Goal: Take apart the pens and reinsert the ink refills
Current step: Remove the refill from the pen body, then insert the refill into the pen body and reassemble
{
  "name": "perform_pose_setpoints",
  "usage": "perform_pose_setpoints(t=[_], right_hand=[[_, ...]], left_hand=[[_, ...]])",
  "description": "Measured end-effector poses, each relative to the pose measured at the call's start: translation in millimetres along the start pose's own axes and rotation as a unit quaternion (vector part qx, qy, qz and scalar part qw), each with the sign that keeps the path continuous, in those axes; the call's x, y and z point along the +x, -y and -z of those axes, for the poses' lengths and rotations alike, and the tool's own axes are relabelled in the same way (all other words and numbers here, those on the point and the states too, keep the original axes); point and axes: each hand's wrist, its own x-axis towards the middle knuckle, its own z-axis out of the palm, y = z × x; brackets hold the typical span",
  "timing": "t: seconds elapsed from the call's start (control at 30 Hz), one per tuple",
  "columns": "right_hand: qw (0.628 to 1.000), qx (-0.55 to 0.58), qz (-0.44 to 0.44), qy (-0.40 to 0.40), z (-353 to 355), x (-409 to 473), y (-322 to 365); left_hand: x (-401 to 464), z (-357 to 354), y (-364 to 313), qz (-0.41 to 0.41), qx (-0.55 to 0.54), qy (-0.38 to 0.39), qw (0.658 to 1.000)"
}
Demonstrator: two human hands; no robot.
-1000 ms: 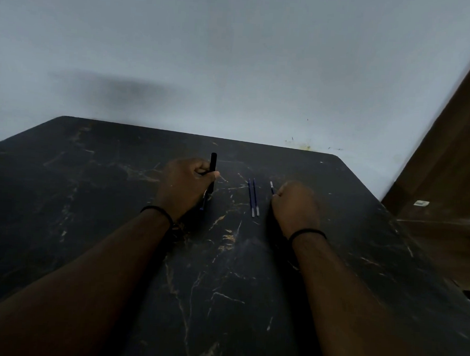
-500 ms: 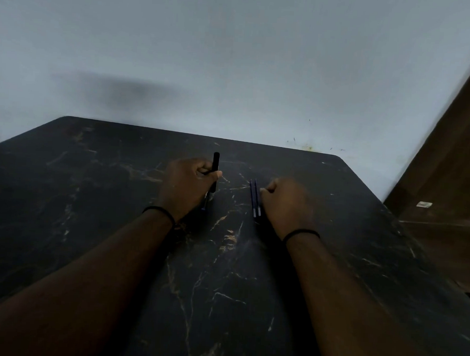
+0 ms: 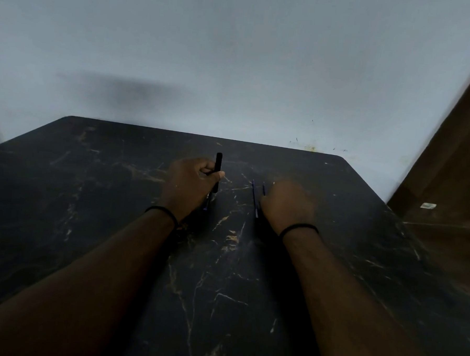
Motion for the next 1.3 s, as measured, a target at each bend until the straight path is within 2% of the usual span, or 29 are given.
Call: perform_pose_setpoints(t=[0.23, 0.4, 0.47, 0.53, 0.6, 0.7, 0.77, 0.87, 0.97, 1.3], right_hand=[[0.999, -0.012, 0.005, 0.037, 2, 2, 3], [0.998, 0.026, -0.002, 0.065, 13, 2, 5], [0.996, 0.08, -0.019, 0.037, 22, 3, 9], [0.988, 0.148, -0.012, -0.048, 30, 2, 13], [0.967, 0.211, 0.052, -0.13, 35, -5, 19], [0.922, 0.296, 0.165, -0.188, 36, -19, 28], [0.9, 0.322, 0.199, -0.215, 35, -25, 30], [0.878, 0.366, 0.215, -0.222, 34, -28, 32], [0.865, 0.39, 0.215, -0.233, 32, -27, 32], [0.882, 0.381, 0.189, -0.204, 28, -21, 27]], left_hand=[[0, -1, 0, -0.018, 0.006, -0.011, 1.0], [-1, -1, -2, -0.015, 0.013, -0.014, 1.0], [-2, 1, -4, -0.013, 0.024, -0.011, 1.0], [-2, 2, -6, -0.028, 0.06, -0.009, 0.998], [-2, 2, -10, -0.049, 0.097, -0.009, 0.994], [-3, 2, -13, -0.083, 0.13, -0.01, 0.988], [-4, 2, -13, -0.098, 0.141, -0.001, 0.985], [-4, 1, -14, -0.107, 0.135, 0.016, 0.985], [-4, 0, -16, -0.122, 0.136, 0.001, 0.983], [-6, 1, -22, -0.179, 0.163, -0.018, 0.97]])
